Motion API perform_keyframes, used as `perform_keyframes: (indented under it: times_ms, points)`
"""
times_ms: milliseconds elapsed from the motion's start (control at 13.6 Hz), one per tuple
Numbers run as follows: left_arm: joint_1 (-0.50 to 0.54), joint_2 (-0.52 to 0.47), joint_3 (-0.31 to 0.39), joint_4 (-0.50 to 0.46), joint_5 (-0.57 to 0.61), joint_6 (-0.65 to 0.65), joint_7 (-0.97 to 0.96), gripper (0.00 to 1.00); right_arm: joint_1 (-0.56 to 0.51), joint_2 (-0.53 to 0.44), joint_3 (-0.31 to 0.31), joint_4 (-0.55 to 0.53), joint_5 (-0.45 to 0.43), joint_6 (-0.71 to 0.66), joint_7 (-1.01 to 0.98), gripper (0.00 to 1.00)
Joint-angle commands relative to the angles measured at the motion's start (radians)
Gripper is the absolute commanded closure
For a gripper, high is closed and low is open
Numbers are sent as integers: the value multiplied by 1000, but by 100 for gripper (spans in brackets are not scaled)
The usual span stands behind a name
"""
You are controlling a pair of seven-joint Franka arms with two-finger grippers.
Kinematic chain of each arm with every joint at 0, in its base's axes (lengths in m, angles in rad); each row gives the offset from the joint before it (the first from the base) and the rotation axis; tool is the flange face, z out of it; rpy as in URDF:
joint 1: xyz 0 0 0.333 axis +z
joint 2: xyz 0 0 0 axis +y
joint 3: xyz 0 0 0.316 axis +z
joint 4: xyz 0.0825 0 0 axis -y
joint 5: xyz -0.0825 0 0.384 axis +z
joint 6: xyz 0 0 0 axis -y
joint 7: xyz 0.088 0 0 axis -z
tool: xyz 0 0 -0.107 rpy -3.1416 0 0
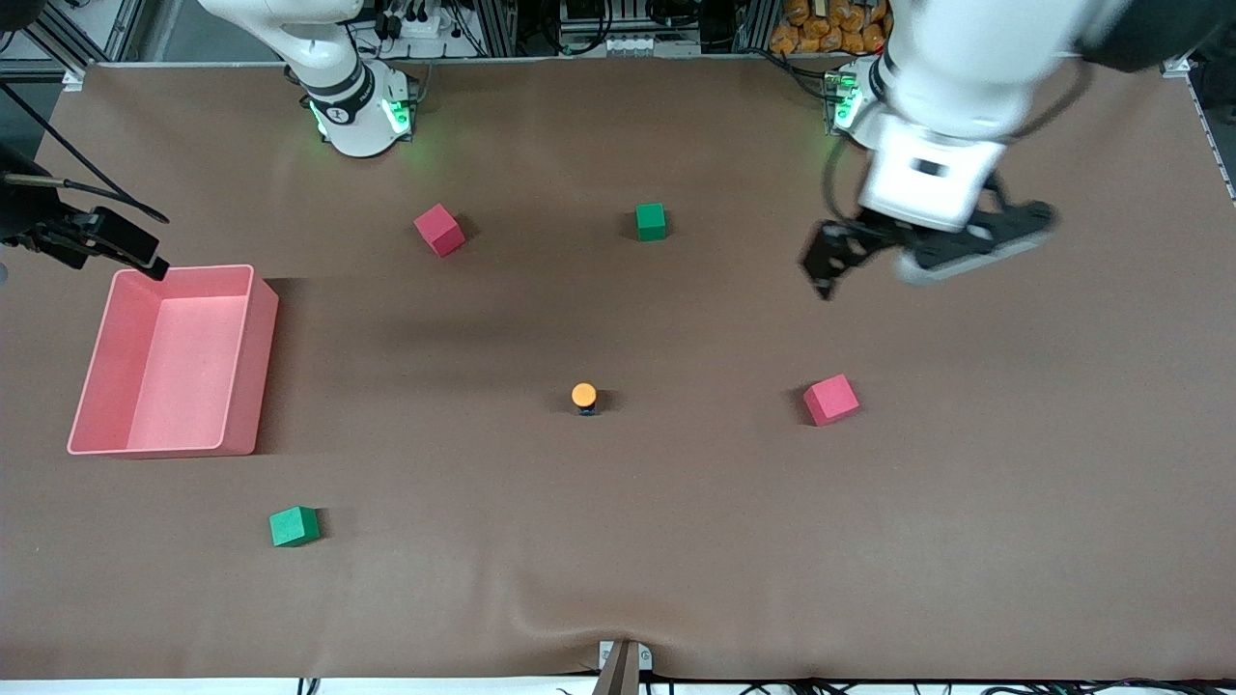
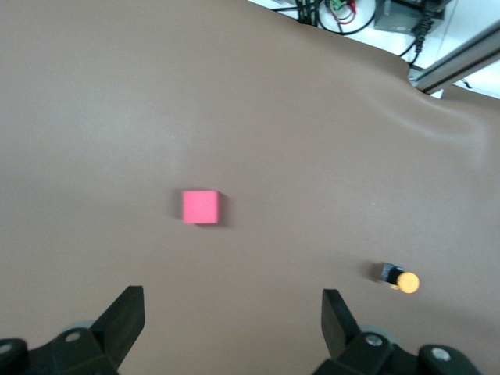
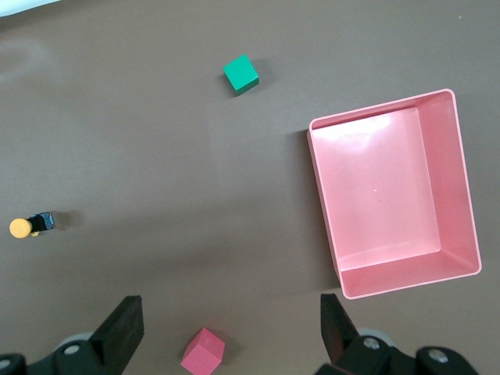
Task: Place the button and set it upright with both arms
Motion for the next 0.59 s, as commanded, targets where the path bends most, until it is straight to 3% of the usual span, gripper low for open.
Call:
perform_keyframes:
  times_ms: [0,295,517]
  points:
    - [116,-21,-15,8,-35,-63,159,0,-14,7,6,17,16,-4,-11,0]
    - [227,-64,-11,3,-34,-138,462,0,-12,8,6,17,16,-4,-11,0]
    - [229,-92,26,-6,-35,-215,556,0,-12,8,6,17,16,-3,-11,0]
